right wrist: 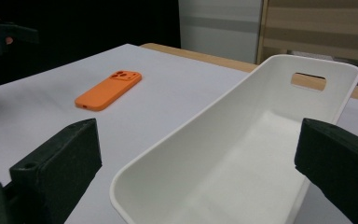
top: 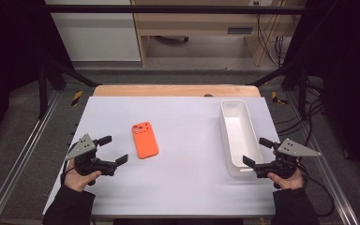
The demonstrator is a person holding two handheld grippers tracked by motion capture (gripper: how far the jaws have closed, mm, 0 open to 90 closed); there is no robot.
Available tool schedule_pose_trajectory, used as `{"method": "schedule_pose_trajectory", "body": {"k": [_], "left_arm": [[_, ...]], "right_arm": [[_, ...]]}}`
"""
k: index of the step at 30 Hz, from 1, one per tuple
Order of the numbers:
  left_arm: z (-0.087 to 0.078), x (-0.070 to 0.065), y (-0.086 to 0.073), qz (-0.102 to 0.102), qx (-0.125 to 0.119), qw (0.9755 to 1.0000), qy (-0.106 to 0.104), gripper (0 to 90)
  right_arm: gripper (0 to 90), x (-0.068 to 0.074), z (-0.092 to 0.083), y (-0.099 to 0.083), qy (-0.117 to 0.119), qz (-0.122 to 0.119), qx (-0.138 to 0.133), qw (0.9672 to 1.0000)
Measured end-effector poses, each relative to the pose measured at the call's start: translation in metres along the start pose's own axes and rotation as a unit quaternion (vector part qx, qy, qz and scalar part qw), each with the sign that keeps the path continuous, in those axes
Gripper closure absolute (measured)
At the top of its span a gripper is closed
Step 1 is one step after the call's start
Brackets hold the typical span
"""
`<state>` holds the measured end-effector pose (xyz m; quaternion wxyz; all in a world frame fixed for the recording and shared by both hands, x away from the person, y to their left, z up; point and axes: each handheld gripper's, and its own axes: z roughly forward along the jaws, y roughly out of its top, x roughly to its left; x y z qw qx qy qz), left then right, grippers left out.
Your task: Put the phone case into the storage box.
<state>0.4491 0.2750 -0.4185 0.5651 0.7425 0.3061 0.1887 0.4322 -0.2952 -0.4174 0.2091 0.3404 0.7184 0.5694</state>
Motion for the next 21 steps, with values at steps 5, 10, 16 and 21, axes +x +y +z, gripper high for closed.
{"method": "schedule_pose_trajectory", "body": {"k": [5,10,16,21], "left_arm": [[0.0002,-0.0003,0.0006,-0.001,0.002,1.0000,0.000,0.0],[0.0018,-0.0015,0.0023,-0.002,0.006,1.0000,0.000,0.0],[0.0050,-0.0048,0.0057,-0.003,0.011,0.9999,0.002,0.0],[0.0072,-0.0072,0.0097,0.000,0.014,0.9999,0.008,0.0]], "right_arm": [[0.9,0.0002,0.0006,-0.0004,-0.001,-0.003,0.004,1.0000],[0.9,0.0006,0.0005,-0.0004,-0.002,-0.003,0.003,1.0000],[0.8,0.0000,-0.0002,-0.0001,-0.004,-0.003,0.002,1.0000],[0.8,0.0005,0.0007,-0.0002,-0.003,-0.004,0.004,1.0000]]}}
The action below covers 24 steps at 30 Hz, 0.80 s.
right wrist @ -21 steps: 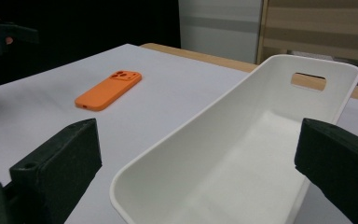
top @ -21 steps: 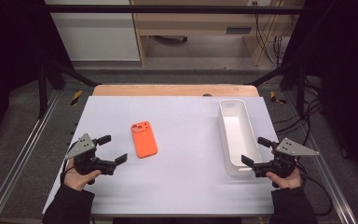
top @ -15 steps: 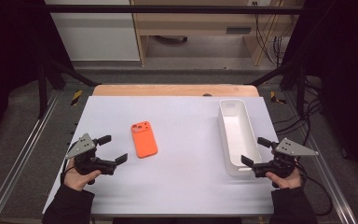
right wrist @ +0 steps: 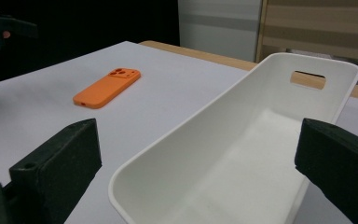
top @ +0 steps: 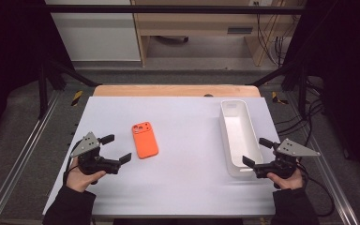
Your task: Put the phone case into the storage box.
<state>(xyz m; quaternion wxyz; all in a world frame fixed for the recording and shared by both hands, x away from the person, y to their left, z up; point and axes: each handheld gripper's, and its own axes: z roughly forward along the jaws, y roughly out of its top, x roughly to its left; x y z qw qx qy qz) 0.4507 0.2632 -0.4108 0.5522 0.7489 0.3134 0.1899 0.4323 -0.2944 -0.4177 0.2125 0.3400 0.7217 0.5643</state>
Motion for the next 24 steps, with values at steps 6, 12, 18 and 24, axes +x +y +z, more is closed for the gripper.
{"method": "schedule_pose_trajectory", "body": {"k": [6,12,18,24], "left_arm": [[0.005,-0.003,0.005,-0.001,0.009,0.9999,0.009,0.0],[0.014,-0.004,0.009,-0.011,0.020,0.9996,0.019,0.5],[0.020,-0.005,0.012,-0.014,0.027,0.9993,0.023,2.0],[0.029,-0.008,0.019,-0.018,0.030,0.9991,0.025,6.1]], "right_arm": [[0.8,0.000,0.000,0.000,0.001,0.000,0.000,1.0000],[0.8,0.001,0.001,0.000,0.001,0.001,0.002,1.0000],[0.8,0.000,0.001,0.000,0.001,-0.001,0.001,1.0000],[0.8,0.000,0.001,0.000,0.001,-0.001,0.000,1.0000]]}}
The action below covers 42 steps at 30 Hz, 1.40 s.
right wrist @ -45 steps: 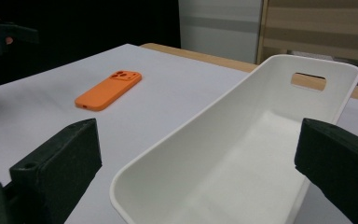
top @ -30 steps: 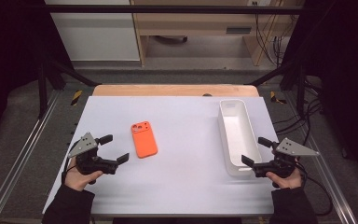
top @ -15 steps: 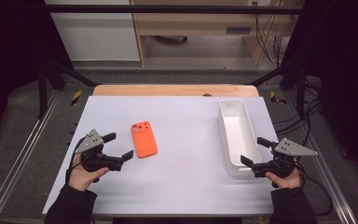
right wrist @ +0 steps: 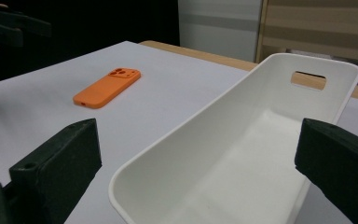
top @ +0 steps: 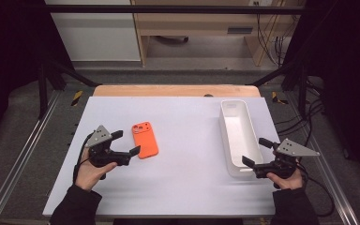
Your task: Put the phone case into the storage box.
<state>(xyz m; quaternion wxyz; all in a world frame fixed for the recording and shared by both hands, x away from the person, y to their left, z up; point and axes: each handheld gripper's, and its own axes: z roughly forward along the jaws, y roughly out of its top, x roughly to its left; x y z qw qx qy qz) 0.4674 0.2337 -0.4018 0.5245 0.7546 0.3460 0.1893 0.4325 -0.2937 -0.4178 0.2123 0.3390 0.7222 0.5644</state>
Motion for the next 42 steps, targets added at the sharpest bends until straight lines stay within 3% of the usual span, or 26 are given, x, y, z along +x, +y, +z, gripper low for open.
{"method": "schedule_pose_trajectory", "body": {"k": [10,21,24,29,34,37,42], "left_arm": [[0.021,-0.003,0.005,0.008,0.023,0.9997,0.008,14.9],[0.042,-0.001,0.006,0.007,0.039,0.9989,0.025,34.2],[0.047,-0.002,0.006,0.016,0.047,0.9982,0.033,39.8],[0.052,-0.004,0.007,0.025,0.044,0.9983,0.029,41.5],[0.055,-0.005,0.008,0.046,0.034,0.9975,0.042,43.4],[0.058,-0.004,0.009,0.036,0.051,0.9974,0.037,45.5],[0.064,-0.003,0.008,0.039,0.056,0.9969,0.040,49.0]], "right_arm": [[0.8,0.001,0.000,0.000,0.000,0.001,0.002,1.0000],[0.8,0.000,0.000,0.000,0.000,0.001,-0.002,1.0000],[0.8,0.000,0.000,0.000,0.000,0.000,-0.002,1.0000],[0.8,0.000,0.000,0.000,-0.001,0.000,0.000,1.0000],[0.8,0.001,0.001,0.000,0.000,0.000,0.002,1.0000],[0.8,0.001,0.002,0.000,0.001,0.001,0.004,1.0000],[0.8,0.001,0.001,0.000,0.001,0.000,0.002,1.0000]]}}
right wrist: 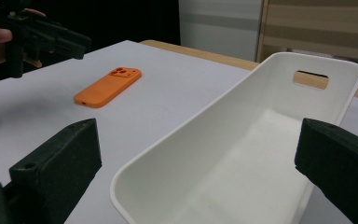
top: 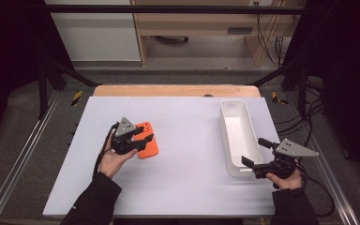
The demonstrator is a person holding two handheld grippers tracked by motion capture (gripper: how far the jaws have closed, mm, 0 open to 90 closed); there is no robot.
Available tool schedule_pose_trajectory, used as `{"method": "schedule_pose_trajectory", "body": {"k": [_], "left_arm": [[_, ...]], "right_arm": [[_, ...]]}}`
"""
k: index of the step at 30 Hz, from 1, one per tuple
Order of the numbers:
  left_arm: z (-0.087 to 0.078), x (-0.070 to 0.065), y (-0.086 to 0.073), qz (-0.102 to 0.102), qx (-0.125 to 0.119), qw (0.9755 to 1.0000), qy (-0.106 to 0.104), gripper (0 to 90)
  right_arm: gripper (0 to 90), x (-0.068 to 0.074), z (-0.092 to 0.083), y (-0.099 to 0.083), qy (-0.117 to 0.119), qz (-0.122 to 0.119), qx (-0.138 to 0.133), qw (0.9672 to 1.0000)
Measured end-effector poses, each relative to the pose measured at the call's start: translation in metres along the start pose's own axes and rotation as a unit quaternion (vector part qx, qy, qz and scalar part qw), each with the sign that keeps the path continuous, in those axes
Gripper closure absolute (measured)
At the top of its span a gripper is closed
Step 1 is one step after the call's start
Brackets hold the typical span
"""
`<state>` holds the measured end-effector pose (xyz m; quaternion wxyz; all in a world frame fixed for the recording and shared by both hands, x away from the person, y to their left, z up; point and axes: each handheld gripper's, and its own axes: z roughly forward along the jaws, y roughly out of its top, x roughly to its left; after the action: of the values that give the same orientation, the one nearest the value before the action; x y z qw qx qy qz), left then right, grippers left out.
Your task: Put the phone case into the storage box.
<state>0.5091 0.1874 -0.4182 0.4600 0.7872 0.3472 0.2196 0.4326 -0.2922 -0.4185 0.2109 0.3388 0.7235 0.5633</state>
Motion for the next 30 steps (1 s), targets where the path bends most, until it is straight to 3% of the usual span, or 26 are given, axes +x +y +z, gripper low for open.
{"method": "schedule_pose_trajectory", "body": {"k": [8,20,30], "left_arm": [[0.013,-0.001,0.002,0.011,0.019,0.9997,-0.007,62.0],[0.025,-0.004,0.009,-0.007,0.030,0.9994,-0.014,74.2],[0.039,-0.005,0.012,-0.006,0.052,0.9985,-0.017,85.6]], "right_arm": [[0.9,0.000,0.000,0.000,-0.001,0.000,0.000,1.0000],[0.6,0.000,0.000,0.000,0.000,0.001,0.002,1.0000],[0.6,0.000,0.000,0.000,0.002,0.000,0.002,1.0000]]}}
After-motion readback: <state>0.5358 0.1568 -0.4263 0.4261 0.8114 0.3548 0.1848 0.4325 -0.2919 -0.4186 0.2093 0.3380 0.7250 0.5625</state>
